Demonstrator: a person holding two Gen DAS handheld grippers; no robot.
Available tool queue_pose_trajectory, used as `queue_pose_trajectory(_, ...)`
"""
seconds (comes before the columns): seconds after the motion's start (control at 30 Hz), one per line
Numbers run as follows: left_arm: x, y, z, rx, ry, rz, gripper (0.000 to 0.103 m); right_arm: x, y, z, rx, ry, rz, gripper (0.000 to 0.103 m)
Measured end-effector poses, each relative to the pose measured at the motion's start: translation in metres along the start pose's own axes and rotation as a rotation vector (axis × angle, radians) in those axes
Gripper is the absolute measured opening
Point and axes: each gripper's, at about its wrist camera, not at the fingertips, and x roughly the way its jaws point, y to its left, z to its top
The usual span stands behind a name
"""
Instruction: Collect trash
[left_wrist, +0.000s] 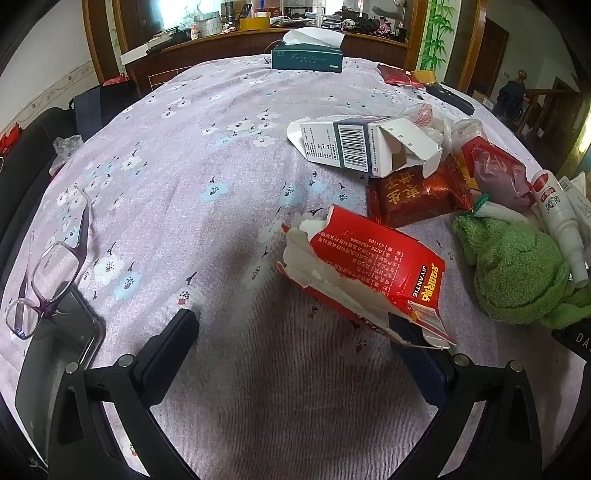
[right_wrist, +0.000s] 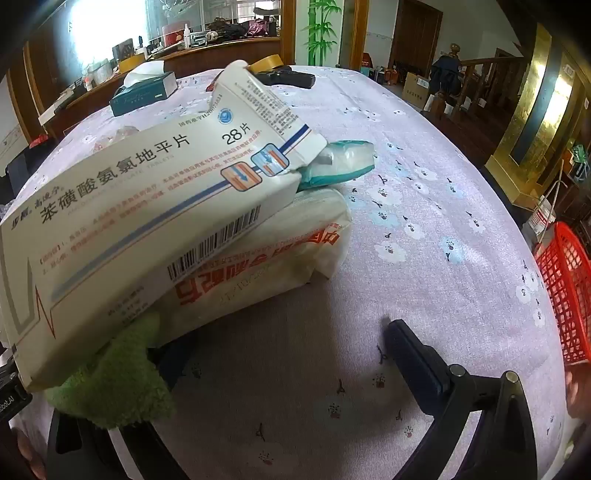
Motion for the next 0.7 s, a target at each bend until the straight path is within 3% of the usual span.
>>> queue_pose_trajectory(0.47,-0.002,0.001,-0.002,-0.017,0.006,0.010,0.103,0.000,0.000,0.000,0.000,0.002,0.000,0.103)
queue_pose_trajectory(0.6,-0.012,0.003,-0.015,-0.032,0.034,0.003,0.103,0.000,0.000,0.000,0.000,0.002,0.001,0.103)
queue_pose_trajectory(0.7,-0.028,0.006,-0.027,-0.037,0.012,-0.013,0.103,0.000,0.000,0.000,0.000,0.002,0.001,0.103)
